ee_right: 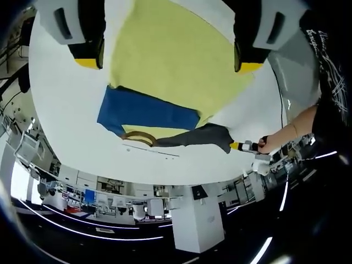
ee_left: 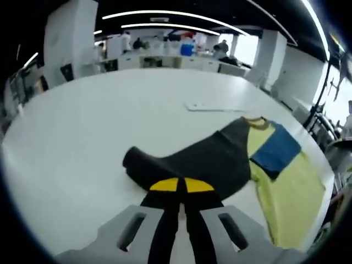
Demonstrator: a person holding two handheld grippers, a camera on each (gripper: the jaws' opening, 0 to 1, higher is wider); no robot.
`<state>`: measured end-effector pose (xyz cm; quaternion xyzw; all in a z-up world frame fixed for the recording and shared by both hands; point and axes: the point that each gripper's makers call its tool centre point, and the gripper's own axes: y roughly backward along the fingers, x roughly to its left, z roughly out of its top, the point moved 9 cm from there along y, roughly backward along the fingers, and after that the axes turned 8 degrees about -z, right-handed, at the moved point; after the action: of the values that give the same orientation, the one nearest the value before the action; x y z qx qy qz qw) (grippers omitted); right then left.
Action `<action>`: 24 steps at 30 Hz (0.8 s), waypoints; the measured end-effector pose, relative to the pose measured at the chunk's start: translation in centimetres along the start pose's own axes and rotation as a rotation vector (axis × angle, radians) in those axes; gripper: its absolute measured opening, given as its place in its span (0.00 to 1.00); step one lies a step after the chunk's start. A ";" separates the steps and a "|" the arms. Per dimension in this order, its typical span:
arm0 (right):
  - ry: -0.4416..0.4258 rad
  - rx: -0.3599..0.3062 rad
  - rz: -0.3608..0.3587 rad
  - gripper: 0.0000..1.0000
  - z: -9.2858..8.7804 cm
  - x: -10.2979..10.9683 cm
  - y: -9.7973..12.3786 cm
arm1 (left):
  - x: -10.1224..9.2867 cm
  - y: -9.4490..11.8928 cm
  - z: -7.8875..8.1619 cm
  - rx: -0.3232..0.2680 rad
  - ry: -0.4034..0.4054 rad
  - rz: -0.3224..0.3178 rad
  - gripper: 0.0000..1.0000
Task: Fold the garment on the visible template until the final outline fits inside the template.
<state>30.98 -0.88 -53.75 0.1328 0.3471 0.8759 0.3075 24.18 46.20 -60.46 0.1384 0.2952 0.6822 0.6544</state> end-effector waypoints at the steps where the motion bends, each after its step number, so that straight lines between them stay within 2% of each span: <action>1: 0.000 0.000 0.000 0.99 0.0 0.0 0.0 | -0.1 -0.1 0.1 -0.004 0.002 -0.002 0.00; 7: -0.002 0.005 -0.004 0.99 -0.3 -0.3 0.2 | -1.5 -0.8 1.1 -0.017 -0.032 -0.024 0.00; 24: -0.019 0.000 -0.009 0.99 -1.1 -1.0 0.5 | -6.3 -3.1 4.7 -0.040 -0.142 -0.139 0.00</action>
<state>31.04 -2.42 -54.19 0.1398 0.3449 0.8732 0.3147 30.05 40.98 -57.25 0.1527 0.2432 0.6295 0.7220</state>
